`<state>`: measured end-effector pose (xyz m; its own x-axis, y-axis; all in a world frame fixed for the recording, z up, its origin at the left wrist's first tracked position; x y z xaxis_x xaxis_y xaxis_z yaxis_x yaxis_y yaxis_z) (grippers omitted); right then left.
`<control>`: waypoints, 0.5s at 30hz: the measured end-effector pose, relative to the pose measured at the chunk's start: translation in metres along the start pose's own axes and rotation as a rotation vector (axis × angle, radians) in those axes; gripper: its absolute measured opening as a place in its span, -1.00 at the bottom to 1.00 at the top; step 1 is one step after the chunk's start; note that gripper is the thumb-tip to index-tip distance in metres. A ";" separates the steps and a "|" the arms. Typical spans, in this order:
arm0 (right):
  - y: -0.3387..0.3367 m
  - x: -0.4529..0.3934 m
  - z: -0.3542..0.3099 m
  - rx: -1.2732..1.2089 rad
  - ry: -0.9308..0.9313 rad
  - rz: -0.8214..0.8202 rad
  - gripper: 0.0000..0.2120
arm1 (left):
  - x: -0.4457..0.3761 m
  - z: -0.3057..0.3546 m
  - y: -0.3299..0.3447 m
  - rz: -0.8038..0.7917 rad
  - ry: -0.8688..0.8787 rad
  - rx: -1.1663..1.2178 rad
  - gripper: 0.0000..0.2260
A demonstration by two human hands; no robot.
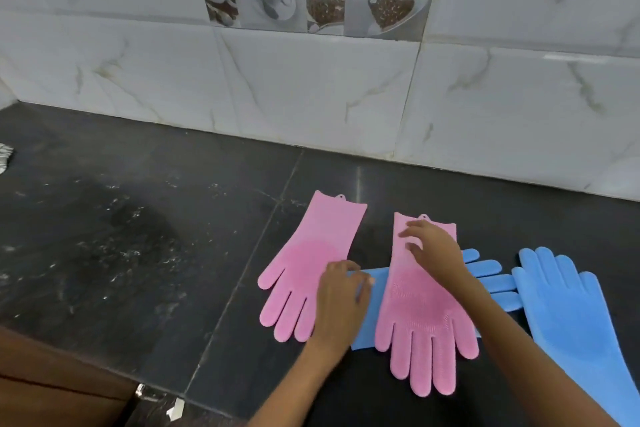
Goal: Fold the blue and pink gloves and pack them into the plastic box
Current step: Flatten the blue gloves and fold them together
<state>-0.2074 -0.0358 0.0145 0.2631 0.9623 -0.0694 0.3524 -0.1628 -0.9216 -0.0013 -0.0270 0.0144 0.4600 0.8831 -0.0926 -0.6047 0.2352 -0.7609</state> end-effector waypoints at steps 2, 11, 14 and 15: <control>-0.004 0.012 0.028 0.044 0.038 -0.031 -0.74 | 0.014 0.012 0.018 0.027 0.072 -0.055 -0.80; 0.016 0.003 0.006 0.253 -0.320 -0.209 -0.45 | 0.014 0.024 0.048 0.050 -0.052 -0.216 -0.76; 0.017 -0.005 -0.001 0.266 -0.368 -0.231 -0.60 | 0.015 0.027 0.046 0.083 -0.075 -0.213 -0.85; 0.016 -0.008 0.000 0.260 -0.359 -0.219 -0.67 | 0.016 0.029 0.046 0.092 -0.076 -0.218 -0.88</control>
<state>-0.2033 -0.0459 0.0004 -0.1345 0.9896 0.0517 0.1174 0.0678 -0.9908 -0.0407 0.0092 -0.0038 0.3547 0.9265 -0.1257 -0.4831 0.0665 -0.8730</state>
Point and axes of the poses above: each hand's wrist, its own x-axis away from the middle knuckle, its own y-axis out of the palm, z = x × y, the point moved 4 cm from there along -x, towards the middle knuckle, and after that the axes turned 1 degree about x, right-handed, at the moved point
